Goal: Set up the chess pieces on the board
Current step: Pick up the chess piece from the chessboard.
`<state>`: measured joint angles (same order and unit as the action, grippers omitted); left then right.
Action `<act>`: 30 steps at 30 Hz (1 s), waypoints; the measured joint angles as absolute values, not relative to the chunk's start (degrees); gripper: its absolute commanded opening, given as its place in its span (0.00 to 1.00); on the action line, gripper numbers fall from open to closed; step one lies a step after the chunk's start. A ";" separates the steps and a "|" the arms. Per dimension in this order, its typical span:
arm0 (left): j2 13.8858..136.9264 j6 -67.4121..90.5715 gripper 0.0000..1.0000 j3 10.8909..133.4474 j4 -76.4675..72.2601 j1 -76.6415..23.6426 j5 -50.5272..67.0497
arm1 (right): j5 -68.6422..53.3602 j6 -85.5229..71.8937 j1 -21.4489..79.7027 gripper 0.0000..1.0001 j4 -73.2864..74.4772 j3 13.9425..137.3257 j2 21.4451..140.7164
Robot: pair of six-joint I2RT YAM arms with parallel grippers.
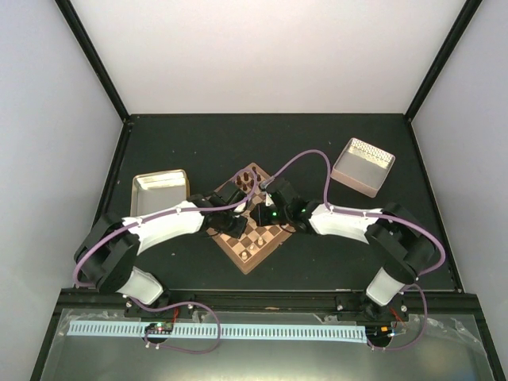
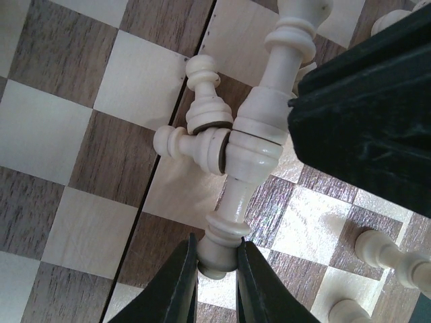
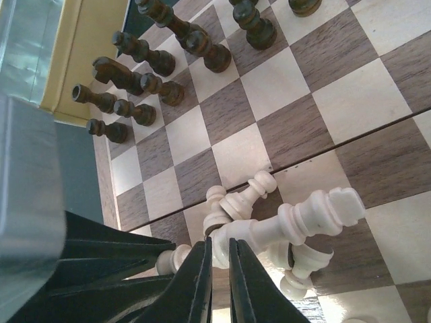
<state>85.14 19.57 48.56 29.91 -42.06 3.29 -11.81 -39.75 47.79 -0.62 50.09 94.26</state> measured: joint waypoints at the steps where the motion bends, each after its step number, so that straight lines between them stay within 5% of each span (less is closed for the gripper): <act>1: 85.03 19.64 0.02 48.49 29.89 -42.06 3.29 | -11.81 -39.70 47.79 0.10 -0.43 50.28 94.52; 12: 83.85 20.25 0.02 47.48 29.30 -42.06 3.29 | -10.66 -39.42 47.79 0.11 2.09 52.58 96.95; 22: 81.34 20.34 0.01 47.33 29.21 -42.06 3.46 | -11.31 -39.27 46.46 0.30 2.28 52.07 93.38; 30: 78.85 20.34 0.02 47.33 29.06 -42.06 4.10 | -14.15 -39.97 41.76 0.34 -0.03 49.78 85.86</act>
